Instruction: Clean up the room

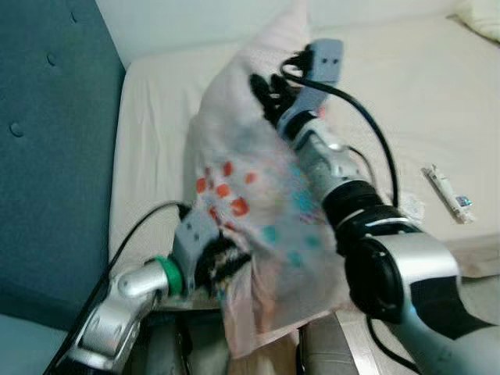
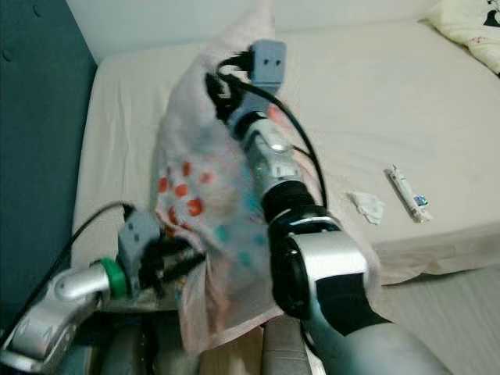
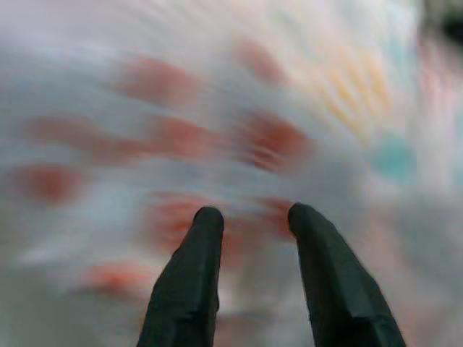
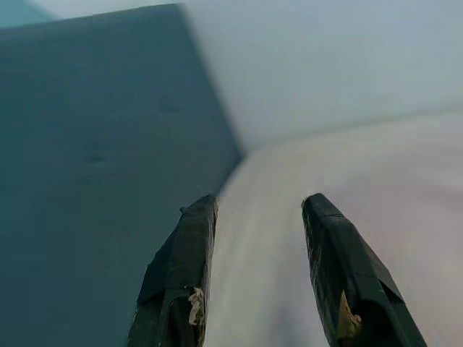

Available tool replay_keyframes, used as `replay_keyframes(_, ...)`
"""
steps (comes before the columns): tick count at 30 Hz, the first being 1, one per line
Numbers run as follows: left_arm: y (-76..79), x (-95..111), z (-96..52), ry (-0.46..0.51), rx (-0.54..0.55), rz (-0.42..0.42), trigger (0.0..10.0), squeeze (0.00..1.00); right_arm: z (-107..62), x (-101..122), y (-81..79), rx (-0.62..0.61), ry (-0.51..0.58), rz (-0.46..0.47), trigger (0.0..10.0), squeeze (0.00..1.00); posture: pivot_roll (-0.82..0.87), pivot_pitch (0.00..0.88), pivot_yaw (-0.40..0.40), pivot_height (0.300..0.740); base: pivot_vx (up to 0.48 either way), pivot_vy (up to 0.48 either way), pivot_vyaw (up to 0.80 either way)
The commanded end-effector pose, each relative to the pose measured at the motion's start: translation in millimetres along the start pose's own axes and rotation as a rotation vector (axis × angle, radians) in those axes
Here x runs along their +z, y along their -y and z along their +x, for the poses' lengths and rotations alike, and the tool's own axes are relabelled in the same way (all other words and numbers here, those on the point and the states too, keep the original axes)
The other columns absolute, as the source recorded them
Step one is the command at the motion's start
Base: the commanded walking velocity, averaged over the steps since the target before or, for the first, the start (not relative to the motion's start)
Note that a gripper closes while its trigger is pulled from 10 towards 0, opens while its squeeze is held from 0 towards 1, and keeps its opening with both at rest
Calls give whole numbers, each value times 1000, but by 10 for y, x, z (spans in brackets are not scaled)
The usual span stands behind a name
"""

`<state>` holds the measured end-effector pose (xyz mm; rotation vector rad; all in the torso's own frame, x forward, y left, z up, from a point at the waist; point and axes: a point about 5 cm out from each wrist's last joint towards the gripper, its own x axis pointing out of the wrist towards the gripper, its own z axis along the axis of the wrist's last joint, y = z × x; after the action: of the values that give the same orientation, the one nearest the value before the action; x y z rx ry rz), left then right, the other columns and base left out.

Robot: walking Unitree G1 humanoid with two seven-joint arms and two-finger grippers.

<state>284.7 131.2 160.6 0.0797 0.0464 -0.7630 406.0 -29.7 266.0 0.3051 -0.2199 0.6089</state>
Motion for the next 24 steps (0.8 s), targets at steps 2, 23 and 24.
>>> replay_keyframes(2,-395,258,-183,82,161,-28,10000,0,10,-105,-82,33,-39,49,10000,0,-29,73,53,575,0,0,0)
replay_keyframes(23,-308,7,-126,-77,286,176,10000,0,-1393,286,1157,-407,232,-404,10000,0,-125,113,79,575,0,0,0)
replay_keyframes(24,-301,5,-108,-76,286,169,10000,0,-1630,327,1252,-468,225,-454,10000,0,-141,118,85,575,0,0,0)
